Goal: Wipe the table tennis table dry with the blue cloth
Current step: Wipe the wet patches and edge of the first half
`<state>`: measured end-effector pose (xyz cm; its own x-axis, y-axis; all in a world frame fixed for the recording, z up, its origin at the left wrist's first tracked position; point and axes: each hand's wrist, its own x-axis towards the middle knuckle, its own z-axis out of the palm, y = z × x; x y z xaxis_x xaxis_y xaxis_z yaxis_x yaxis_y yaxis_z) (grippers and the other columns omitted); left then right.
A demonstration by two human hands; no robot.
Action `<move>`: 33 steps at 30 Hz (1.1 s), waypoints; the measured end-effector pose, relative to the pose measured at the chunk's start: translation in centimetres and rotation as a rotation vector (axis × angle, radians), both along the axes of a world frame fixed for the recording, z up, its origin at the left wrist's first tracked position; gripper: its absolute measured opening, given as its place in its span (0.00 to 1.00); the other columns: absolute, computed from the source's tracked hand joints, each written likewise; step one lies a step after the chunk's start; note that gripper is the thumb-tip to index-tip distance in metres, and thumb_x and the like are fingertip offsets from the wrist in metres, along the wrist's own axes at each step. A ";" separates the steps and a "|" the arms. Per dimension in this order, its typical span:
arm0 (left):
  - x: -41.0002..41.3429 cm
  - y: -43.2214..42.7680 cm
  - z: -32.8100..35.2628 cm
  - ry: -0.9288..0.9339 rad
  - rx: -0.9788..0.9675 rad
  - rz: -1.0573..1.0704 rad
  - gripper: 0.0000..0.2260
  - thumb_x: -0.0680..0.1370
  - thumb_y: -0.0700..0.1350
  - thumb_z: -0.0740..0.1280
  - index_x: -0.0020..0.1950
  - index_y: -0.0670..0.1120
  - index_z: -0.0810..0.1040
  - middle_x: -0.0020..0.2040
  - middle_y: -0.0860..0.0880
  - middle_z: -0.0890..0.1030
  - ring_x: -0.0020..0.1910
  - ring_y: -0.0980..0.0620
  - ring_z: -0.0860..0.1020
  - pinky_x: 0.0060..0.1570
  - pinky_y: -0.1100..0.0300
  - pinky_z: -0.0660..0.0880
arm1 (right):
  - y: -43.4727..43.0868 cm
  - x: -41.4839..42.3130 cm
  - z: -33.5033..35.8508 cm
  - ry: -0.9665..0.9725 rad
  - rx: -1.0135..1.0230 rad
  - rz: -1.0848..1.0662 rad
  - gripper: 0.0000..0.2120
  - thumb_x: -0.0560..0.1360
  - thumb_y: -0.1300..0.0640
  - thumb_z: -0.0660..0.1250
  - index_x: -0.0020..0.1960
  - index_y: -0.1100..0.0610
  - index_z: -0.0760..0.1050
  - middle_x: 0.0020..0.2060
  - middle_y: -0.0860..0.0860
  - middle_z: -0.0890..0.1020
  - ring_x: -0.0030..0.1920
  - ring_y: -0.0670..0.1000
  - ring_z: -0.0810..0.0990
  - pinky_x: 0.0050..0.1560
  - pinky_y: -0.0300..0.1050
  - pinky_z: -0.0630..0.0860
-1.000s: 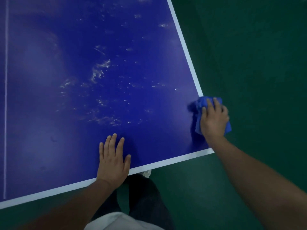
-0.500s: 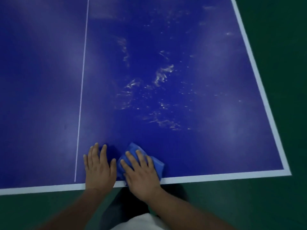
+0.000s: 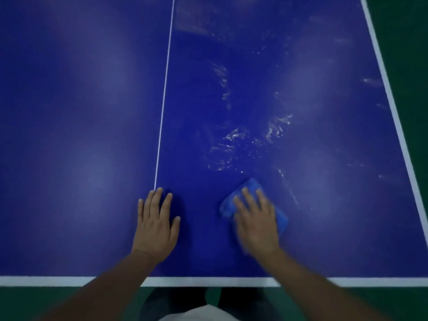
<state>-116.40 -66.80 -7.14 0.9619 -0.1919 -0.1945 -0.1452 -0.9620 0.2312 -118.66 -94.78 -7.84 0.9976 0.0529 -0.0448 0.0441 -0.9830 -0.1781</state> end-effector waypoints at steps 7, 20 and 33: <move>3.0 3.4 -0.1 -0.023 -0.037 0.057 0.29 0.83 0.57 0.50 0.76 0.40 0.66 0.77 0.38 0.63 0.77 0.38 0.58 0.78 0.44 0.45 | 14.0 4.9 -1.1 0.031 0.044 0.346 0.24 0.82 0.44 0.53 0.76 0.45 0.67 0.78 0.47 0.64 0.79 0.57 0.58 0.74 0.60 0.57; 10.7 6.0 -1.1 -0.048 -0.077 0.050 0.29 0.81 0.56 0.52 0.78 0.41 0.63 0.79 0.40 0.59 0.80 0.41 0.53 0.78 0.47 0.39 | 6.8 11.0 -1.2 -0.014 -0.028 0.065 0.22 0.80 0.48 0.56 0.71 0.51 0.74 0.75 0.52 0.70 0.75 0.63 0.66 0.68 0.66 0.67; 12.9 6.2 -1.4 -0.047 -0.017 -0.060 0.29 0.81 0.57 0.52 0.77 0.42 0.64 0.79 0.41 0.60 0.80 0.42 0.53 0.78 0.43 0.42 | 5.0 23.1 -1.5 0.049 -0.012 -0.315 0.24 0.81 0.46 0.52 0.75 0.47 0.70 0.77 0.48 0.67 0.77 0.60 0.62 0.71 0.64 0.63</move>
